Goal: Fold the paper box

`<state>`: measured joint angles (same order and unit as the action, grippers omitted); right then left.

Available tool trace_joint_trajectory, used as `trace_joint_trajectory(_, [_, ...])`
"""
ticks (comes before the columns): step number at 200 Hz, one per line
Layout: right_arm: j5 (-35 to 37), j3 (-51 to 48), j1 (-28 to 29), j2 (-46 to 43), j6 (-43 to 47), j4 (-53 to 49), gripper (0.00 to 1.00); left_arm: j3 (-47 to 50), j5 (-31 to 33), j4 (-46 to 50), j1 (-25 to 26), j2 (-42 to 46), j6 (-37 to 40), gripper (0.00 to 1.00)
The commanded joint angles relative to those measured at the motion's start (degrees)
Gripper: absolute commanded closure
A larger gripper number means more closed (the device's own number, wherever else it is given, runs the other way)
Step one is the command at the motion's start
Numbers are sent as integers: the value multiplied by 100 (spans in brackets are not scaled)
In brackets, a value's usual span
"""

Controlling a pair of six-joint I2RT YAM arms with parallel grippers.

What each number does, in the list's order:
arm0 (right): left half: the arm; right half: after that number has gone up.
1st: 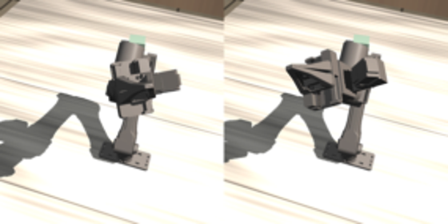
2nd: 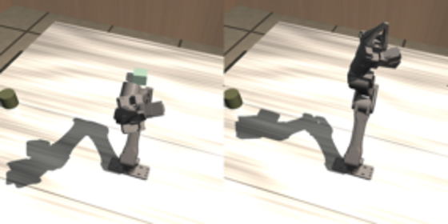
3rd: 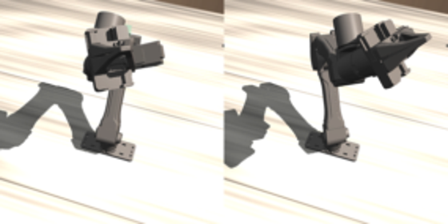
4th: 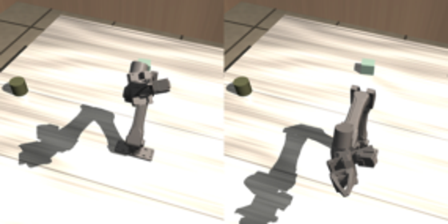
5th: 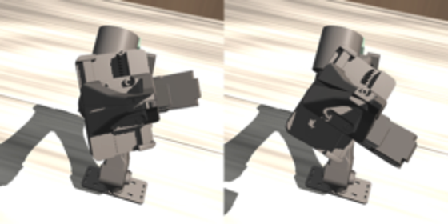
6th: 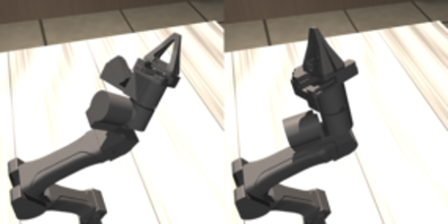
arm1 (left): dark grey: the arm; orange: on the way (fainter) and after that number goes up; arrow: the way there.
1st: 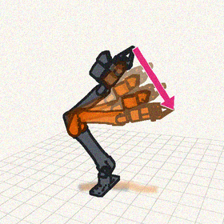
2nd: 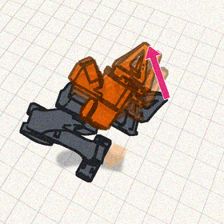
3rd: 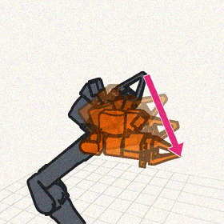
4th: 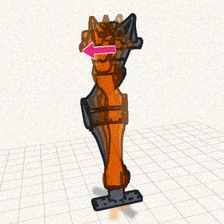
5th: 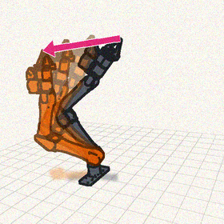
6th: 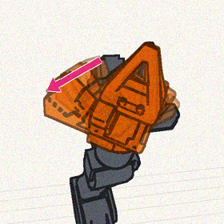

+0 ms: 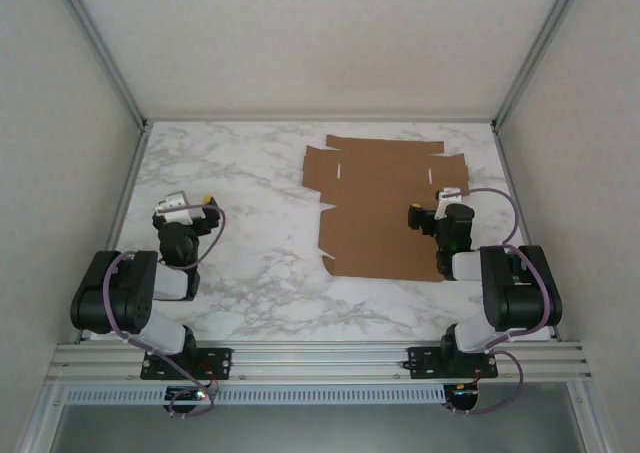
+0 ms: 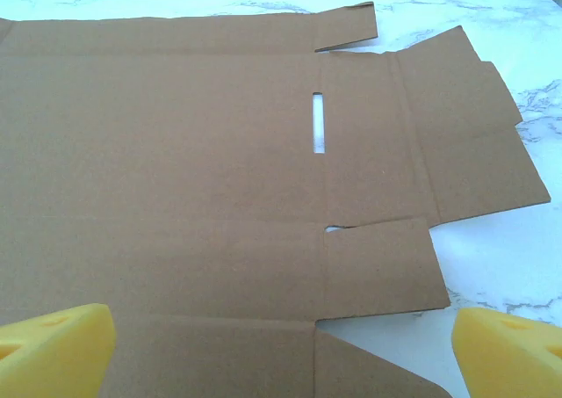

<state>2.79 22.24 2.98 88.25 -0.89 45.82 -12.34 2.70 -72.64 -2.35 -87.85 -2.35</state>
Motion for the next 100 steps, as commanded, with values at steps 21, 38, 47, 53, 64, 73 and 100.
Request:
trace_joint_trajectory(21, [-9, 88, 15, 0, -7, 49, 1, -45, -98, -163, -36, -21, -29, 0])
trace_joint_trajectory(38, [-7, 88, 16, 0, -4, 45, 1, -45, -110, -155, -33, -21, -37, 0])
trace_joint_trajectory(47, [-9, 88, 18, -1, 0, 53, 1, -49, -144, -145, -45, -21, -54, 0])
trace_joint_trajectory(53, [-6, 87, 20, -1, -4, 56, 1, -50, -164, -142, -59, -19, -62, 0])
trace_joint_trajectory(64, [-6, 88, 26, -1, 1, 50, 1, -49, -163, -143, -65, -21, -55, 0])
trace_joint_trajectory(73, [-6, 87, 26, -1, 1, 49, 1, -49, -156, -151, -55, -21, -55, 1])
trace_joint_trajectory(100, [-15, 103, 18, -1, 1, 32, 1, -58, -147, -125, -51, -17, -50, 0])
